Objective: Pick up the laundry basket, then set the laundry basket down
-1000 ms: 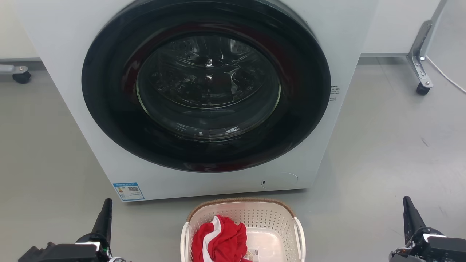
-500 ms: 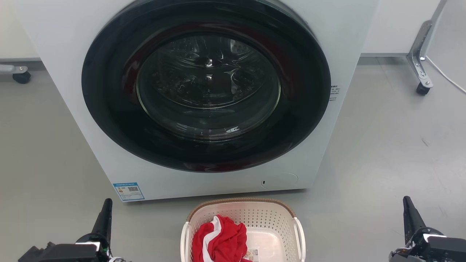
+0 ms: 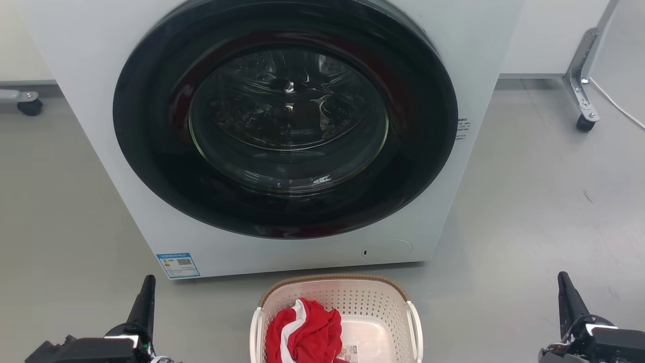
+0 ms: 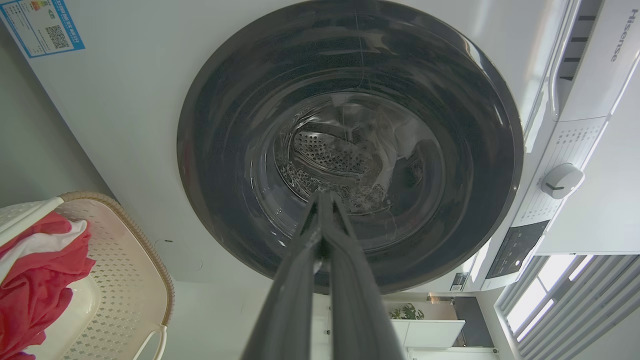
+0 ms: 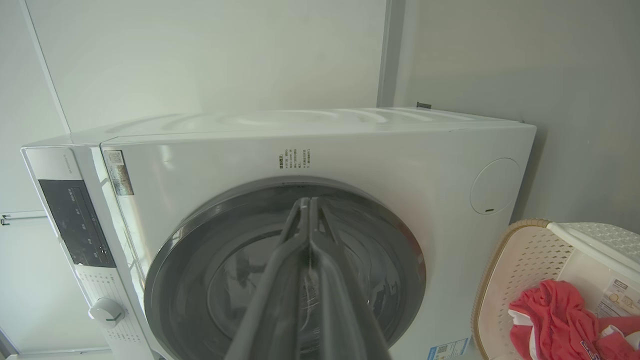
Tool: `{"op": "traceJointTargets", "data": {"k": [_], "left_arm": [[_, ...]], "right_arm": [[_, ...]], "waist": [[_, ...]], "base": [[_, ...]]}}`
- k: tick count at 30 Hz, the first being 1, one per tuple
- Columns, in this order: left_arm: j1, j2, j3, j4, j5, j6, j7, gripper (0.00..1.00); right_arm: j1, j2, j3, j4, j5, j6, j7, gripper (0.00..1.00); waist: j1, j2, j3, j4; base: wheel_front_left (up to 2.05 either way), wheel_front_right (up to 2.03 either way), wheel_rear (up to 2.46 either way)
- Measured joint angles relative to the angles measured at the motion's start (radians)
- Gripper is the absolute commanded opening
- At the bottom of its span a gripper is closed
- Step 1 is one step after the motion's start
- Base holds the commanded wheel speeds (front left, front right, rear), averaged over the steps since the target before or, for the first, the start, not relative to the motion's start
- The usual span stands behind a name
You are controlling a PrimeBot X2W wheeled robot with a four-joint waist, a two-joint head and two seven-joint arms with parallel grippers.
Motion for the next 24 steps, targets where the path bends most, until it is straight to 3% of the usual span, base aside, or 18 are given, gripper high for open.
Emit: {"op": "traceJointTargets", "data": {"k": [24], "left_arm": [[0.0, 0.0, 0.0, 0.0, 0.0, 0.0, 0.0, 0.0]], "right_arm": [[0.0, 0.0, 0.0, 0.0, 0.0, 0.0, 0.0, 0.0]], "waist": [[0.0, 0.0, 0.0, 0.0]], "base": [[0.0, 0.0, 0.0]]}}
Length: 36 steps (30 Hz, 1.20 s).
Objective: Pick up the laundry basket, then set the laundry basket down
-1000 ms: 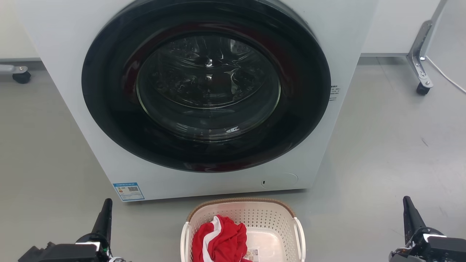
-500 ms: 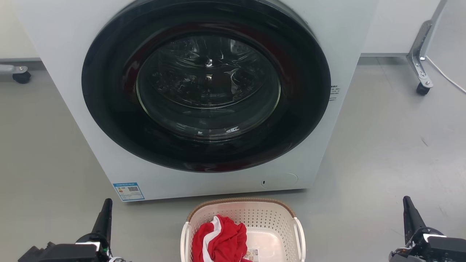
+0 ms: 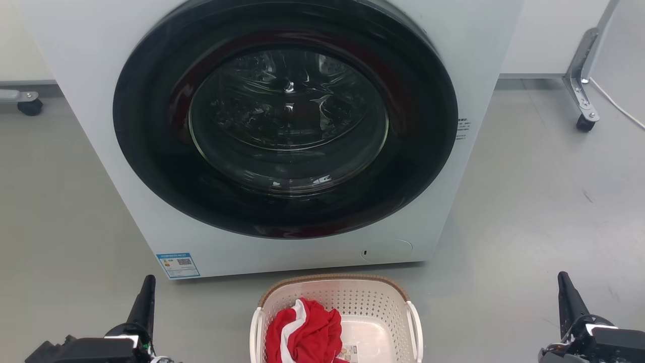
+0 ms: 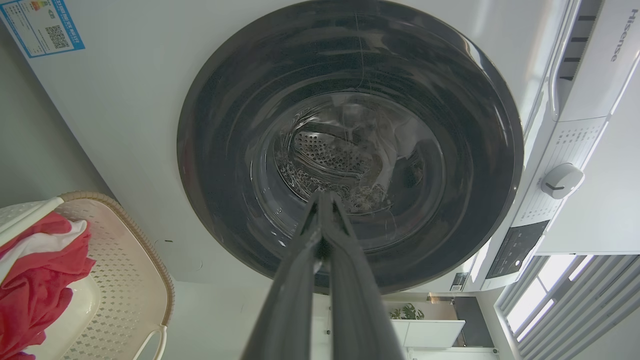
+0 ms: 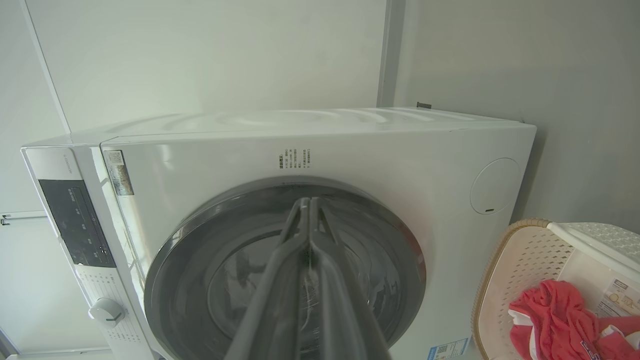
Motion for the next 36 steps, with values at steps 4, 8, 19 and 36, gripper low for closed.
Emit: {"op": "traceJointTargets", "data": {"k": [4, 8, 19, 36], "left_arm": [[0.0, 0.0, 0.0, 0.0, 0.0, 0.0, 0.0, 0.0], [0.0, 0.0, 0.0, 0.0, 0.0, 0.0, 0.0, 0.0], [0.0, 0.0, 0.0, 0.0, 0.0, 0.0, 0.0, 0.0], [0.0, 0.0, 0.0, 0.0, 0.0, 0.0, 0.0, 0.0]], "right_arm": [[0.0, 0.0, 0.0, 0.0, 0.0, 0.0, 0.0, 0.0], [0.0, 0.0, 0.0, 0.0, 0.0, 0.0, 0.0, 0.0], [0.0, 0.0, 0.0, 0.0, 0.0, 0.0, 0.0, 0.0], [0.0, 0.0, 0.0, 0.0, 0.0, 0.0, 0.0, 0.0]], "waist": [[0.0, 0.0, 0.0, 0.0], [0.0, 0.0, 0.0, 0.0], [0.0, 0.0, 0.0, 0.0], [0.0, 0.0, 0.0, 0.0]], "base": [[0.0, 0.0, 0.0], [0.0, 0.0, 0.0], [0.0, 0.0, 0.0], [0.0, 0.0, 0.0]]}}
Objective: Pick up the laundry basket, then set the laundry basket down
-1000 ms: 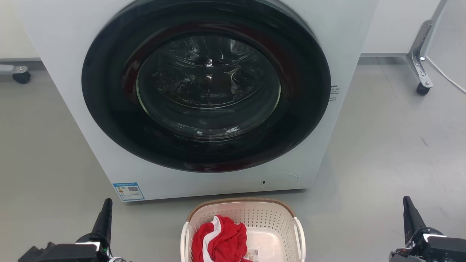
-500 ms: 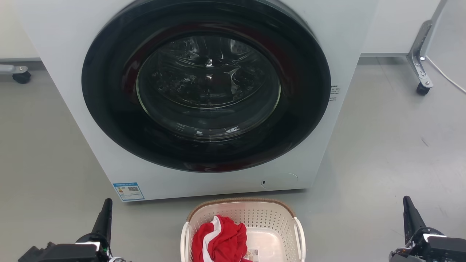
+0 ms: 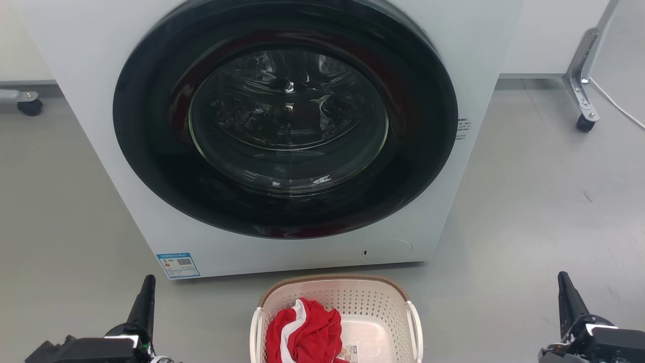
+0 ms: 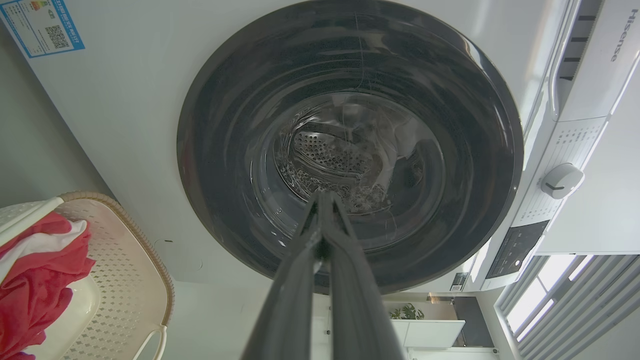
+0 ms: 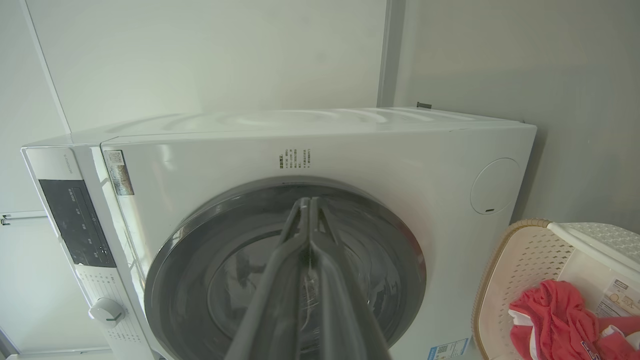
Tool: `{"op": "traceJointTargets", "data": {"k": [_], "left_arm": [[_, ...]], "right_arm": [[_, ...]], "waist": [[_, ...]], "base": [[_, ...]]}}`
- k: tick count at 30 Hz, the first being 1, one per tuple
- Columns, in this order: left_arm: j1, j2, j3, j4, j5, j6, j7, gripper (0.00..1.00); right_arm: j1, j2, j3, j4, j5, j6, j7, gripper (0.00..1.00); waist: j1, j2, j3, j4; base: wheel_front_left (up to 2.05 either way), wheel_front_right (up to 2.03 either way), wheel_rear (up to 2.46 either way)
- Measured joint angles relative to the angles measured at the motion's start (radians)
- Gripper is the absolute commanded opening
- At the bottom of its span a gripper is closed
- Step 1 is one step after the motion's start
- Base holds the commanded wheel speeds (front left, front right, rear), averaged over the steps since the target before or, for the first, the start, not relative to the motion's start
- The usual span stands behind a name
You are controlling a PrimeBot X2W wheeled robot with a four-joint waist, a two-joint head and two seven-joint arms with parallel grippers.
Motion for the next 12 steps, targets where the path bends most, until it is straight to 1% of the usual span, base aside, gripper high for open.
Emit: {"op": "traceJointTargets", "data": {"k": [12], "left_arm": [[0.0, 0.0, 0.0, 0.0, 0.0, 0.0, 0.0, 0.0]], "right_arm": [[0.0, 0.0, 0.0, 0.0, 0.0, 0.0, 0.0, 0.0]], "waist": [[0.0, 0.0, 0.0, 0.0]], "base": [[0.0, 0.0, 0.0]]}}
